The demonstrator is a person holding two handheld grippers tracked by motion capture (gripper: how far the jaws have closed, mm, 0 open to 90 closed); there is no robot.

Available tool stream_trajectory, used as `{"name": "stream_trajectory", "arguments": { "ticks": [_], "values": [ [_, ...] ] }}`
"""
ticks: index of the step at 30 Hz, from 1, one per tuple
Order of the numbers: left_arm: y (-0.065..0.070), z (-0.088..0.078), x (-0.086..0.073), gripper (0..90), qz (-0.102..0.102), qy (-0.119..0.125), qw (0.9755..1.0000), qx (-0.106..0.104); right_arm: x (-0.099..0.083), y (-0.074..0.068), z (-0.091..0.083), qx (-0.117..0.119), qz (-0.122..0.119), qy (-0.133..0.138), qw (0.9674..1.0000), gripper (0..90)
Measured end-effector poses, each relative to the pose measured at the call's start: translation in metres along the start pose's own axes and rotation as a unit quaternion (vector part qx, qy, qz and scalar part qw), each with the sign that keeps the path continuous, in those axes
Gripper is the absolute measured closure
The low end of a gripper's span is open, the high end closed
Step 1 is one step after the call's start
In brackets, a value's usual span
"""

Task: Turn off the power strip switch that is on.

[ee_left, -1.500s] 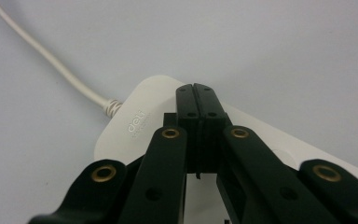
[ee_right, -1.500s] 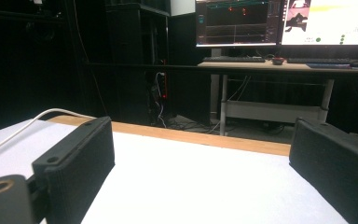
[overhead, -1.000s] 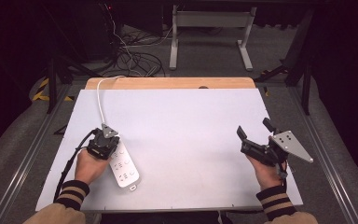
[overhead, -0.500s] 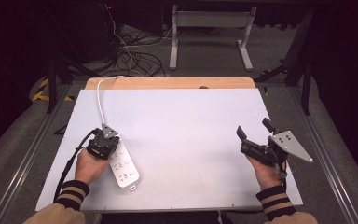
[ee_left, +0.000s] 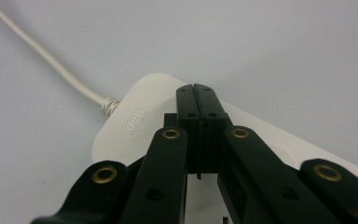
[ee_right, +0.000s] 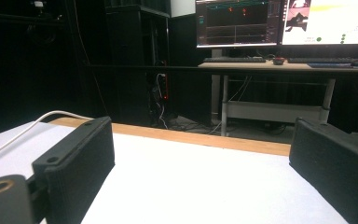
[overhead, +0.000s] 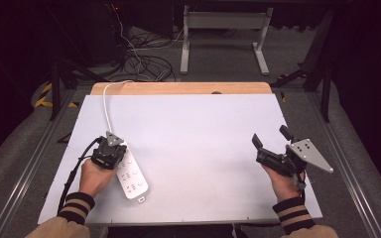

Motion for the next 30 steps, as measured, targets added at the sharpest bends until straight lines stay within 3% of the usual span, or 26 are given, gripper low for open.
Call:
{"name": "stream_trajectory", "arguments": {
  "ticks": [10, 14, 16, 17, 19, 20, 22, 24, 25, 26, 27, 30],
  "values": [
    [0.001, -0.001, 0.0, 90.0, 0.006, 0.011, 0.9999, 0.009, 0.0, 0.0, 0.001, 0.001, -0.002, -0.002, 1.0, 7.1],
    [0.0, -0.002, 0.001, 89.9, -0.002, 0.012, 0.9999, 0.005, 0.0, 0.0, 0.001, 0.001, -0.001, -0.002, 1.0, 7.1],
    [-0.005, -0.01, 0.008, 89.9, -0.033, 0.042, 0.9986, -0.006, 0.0, 0.0, 0.001, 0.001, -0.002, -0.001, 1.0, 7.1],
    [-0.01, -0.018, 0.013, 89.9, -0.059, 0.064, 0.9962, -0.009, 0.0, 0.0, 0.001, 0.001, -0.002, -0.001, 1.0, 7.1],
    [-0.021, -0.041, 0.023, 89.9, -0.106, 0.121, 0.987, -0.003, 0.0, 0.0, 0.0, 0.0, 0.001, -0.001, 1.0, 7.1],
    [-0.026, -0.056, 0.027, 89.9, -0.127, 0.154, 0.98, 0.002, 0.0, 0.001, 0.0, 0.0, 0.0, 0.0, 1.0, 7.1],
    [-0.034, -0.087, 0.028, 89.8, -0.159, 0.218, 0.9629, 0.008, 0.0, 0.002, -0.001, -0.003, 0.001, 0.002, 1.0, 7.1],
    [-0.043, -0.12, 0.022, 89.8, -0.191, 0.276, 0.9418, 0.023, 0.0, 0.002, -0.002, -0.004, 0.001, 0.002, 1.0, 7.1],
    [-0.048, -0.137, 0.016, 89.8, -0.212, 0.302, 0.9289, 0.038, 0.0, 0.003, -0.002, -0.005, 0.001, 0.001, 1.0, 7.1],
    [-0.052, -0.147, 0.009, 89.7, -0.227, 0.315, 0.9202, 0.047, 0.001, 0.002, -0.003, -0.006, 0.004, 0.002, 1.0, 7.1],
    [-0.054, -0.156, 0.002, 89.8, -0.24, 0.323, 0.9137, 0.054, 0.001, 0.001, -0.003, -0.006, 0.001, 0.003, 1.0, 7.1],
    [-0.062, -0.172, -0.014, 89.7, -0.246, 0.339, 0.9049, 0.075, 0.002, 0.0, -0.003, -0.004, 0.0, 0.003, 1.0, 7.1]
  ]
}}
Point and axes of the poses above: each handheld gripper's, and its own axes: z roughly forward along the jaws, x roughly out of its top, y roughly to its right, the point moved 5 cm from there along z, roughly forward along the jaws, and after that the axes turned 12 degrees about x, right-handed, at the moved point
